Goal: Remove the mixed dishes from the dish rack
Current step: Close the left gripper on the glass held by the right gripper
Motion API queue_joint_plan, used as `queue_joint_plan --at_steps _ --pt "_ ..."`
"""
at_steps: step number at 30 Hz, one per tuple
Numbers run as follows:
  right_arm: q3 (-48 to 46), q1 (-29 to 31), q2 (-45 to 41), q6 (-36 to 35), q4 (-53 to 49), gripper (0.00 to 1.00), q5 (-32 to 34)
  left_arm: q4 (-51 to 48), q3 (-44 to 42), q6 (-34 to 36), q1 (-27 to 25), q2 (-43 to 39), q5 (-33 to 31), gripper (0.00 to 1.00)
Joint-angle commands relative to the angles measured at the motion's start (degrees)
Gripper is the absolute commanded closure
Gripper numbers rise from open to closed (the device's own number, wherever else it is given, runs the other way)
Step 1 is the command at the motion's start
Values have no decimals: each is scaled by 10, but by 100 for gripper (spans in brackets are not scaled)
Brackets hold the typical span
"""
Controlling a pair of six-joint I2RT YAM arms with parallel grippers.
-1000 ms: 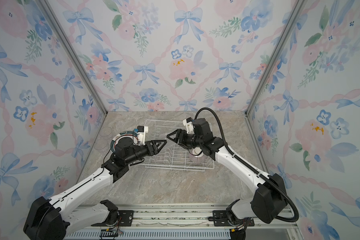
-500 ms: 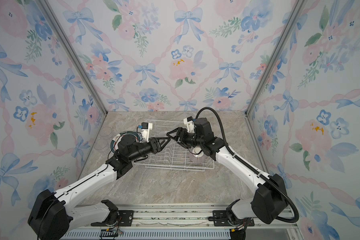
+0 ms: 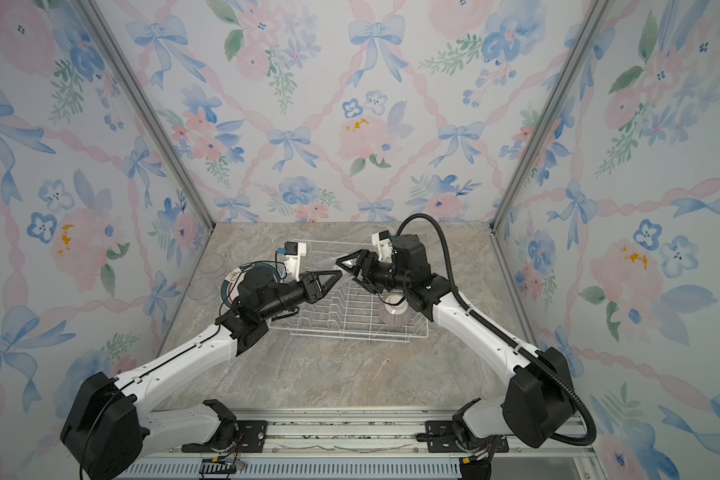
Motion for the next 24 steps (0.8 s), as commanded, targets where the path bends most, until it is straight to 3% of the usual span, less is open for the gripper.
queue_joint_plan --at_steps 1,10,14,16,19,24 --pt "-6 10 -12 -4 25 39 -30 5 14 10 -8 10 -7 71" --pt "-9 4 -16 -2 35 32 -37 -35 11 23 -8 -4 -49 81" --pt "-10 4 -12 4 46 25 -41 -42 14 23 -8 -4 -55 96" --pt "-10 4 -11 6 48 20 -42 -48 17 25 -8 -2 -57 97" --pt "-10 2 -11 3 48 2 -42 -57 23 29 -8 -1 -57 100" --pt "-17 -7 -30 -13 32 3 -20 -90 30 44 -8 -10 -73 100"
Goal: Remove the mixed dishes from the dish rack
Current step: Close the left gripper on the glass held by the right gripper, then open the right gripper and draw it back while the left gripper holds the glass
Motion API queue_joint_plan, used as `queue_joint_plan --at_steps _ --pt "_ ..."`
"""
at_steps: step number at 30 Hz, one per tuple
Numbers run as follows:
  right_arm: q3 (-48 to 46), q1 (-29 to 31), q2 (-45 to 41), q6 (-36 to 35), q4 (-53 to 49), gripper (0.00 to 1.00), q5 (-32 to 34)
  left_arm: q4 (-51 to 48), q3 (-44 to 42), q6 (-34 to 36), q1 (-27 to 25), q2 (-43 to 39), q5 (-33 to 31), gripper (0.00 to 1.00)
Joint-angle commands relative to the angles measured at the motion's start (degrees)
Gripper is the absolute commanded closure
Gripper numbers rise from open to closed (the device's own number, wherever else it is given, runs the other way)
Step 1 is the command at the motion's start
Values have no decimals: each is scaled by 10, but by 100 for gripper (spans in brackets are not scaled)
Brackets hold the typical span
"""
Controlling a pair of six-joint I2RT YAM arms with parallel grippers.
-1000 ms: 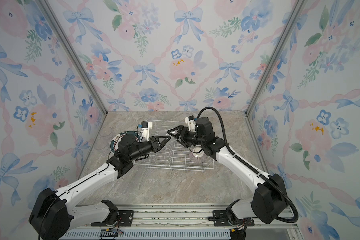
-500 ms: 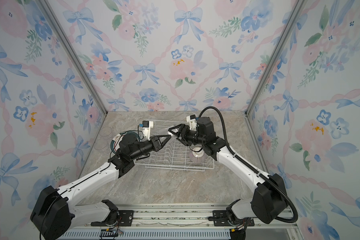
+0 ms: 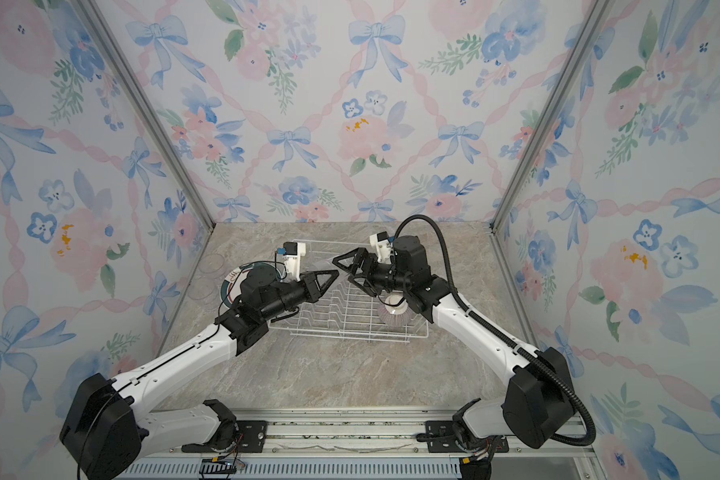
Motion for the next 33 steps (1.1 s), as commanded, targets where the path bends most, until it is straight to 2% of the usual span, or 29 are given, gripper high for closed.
queue_joint_plan --at_steps 1,17,25,28,33 --pt "-4 -6 -28 -22 2 3 10 -35 19 27 1 -6 -16 100" --pt "7 -12 -23 -26 -21 3 23 -117 33 51 0 -40 -60 100" --pt "15 -12 -29 -55 -51 3 40 -148 40 53 1 -46 -76 100" --pt "26 -10 -34 -84 -77 4 54 -170 45 53 1 -47 -89 100" --pt "64 -3 -46 -175 -175 3 106 -213 52 48 2 -55 -115 100"
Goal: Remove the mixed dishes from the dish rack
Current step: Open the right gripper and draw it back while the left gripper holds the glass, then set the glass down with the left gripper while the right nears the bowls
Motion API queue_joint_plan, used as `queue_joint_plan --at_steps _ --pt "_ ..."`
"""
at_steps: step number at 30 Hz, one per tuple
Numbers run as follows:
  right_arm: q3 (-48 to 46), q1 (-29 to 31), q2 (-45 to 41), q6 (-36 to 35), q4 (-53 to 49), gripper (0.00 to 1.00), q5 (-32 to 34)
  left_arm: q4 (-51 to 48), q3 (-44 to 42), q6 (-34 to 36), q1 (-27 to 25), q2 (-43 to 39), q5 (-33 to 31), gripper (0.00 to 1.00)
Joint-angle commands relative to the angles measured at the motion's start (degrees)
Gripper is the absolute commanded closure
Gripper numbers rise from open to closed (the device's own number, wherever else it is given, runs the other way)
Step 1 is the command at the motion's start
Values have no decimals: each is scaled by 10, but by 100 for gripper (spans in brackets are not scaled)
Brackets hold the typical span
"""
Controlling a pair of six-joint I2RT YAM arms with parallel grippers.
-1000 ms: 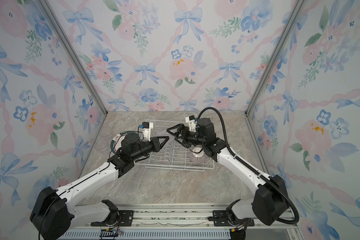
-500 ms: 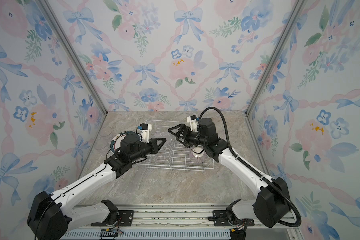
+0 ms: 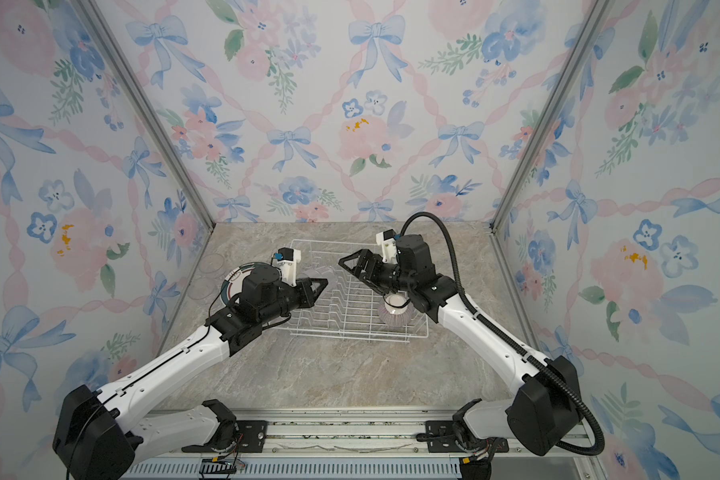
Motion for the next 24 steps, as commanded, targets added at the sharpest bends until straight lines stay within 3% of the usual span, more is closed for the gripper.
queue_joint_plan --at_steps 1,14,19,24 --pt "39 4 -25 -83 -78 4 44 -32 26 8 2 -24 -27 100" --pt "34 -11 -30 -161 -112 3 58 -158 3 -7 37 -124 -110 100" --pt "24 -20 -29 -172 -113 3 48 -249 11 -6 99 -173 -121 100" --pt "0 -30 -39 -191 -106 3 40 -416 59 7 197 -185 -170 100"
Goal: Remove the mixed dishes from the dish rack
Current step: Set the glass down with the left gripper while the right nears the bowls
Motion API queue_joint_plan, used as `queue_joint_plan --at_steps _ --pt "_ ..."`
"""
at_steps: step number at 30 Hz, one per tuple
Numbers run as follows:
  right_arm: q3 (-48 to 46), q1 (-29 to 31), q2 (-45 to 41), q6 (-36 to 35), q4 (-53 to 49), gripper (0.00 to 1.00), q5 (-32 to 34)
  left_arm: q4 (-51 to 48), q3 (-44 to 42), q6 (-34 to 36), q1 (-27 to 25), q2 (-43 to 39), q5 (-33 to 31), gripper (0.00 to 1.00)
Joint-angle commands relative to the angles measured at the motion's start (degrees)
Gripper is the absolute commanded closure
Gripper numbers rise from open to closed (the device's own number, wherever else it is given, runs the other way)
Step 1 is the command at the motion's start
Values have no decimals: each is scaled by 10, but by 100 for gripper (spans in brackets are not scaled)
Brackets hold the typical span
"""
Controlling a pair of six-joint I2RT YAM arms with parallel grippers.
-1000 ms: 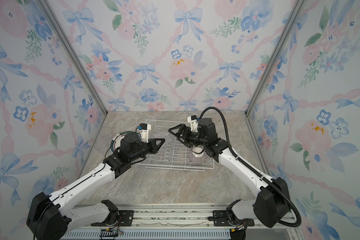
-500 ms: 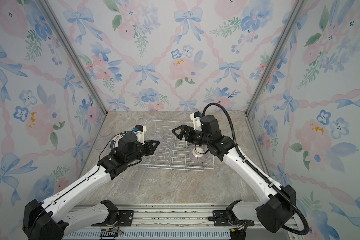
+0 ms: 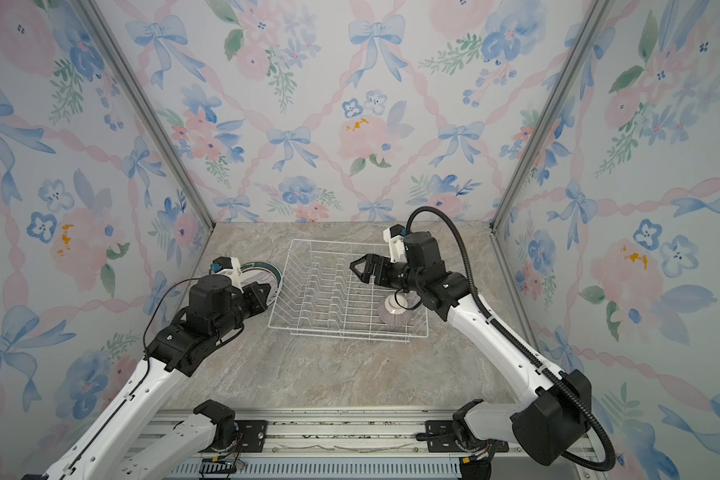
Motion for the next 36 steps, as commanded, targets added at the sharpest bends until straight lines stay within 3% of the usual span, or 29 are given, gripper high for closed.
queue_joint_plan --at_steps 1,6,11,21,36 --pt "-21 -12 -13 -25 -2 4 -15 -127 35 23 58 -10 -49 100" --pt "-24 -28 -9 -47 -3 4 -37 -201 56 88 196 16 -19 100" --pt "-44 -44 -21 -61 0 4 -40 -218 59 120 267 56 12 100" --pt "-93 -95 -56 -79 -9 3 -51 -219 45 148 329 147 -17 100" --pt "-113 -104 -61 -88 -18 3 -45 -212 131 222 369 312 -21 100"
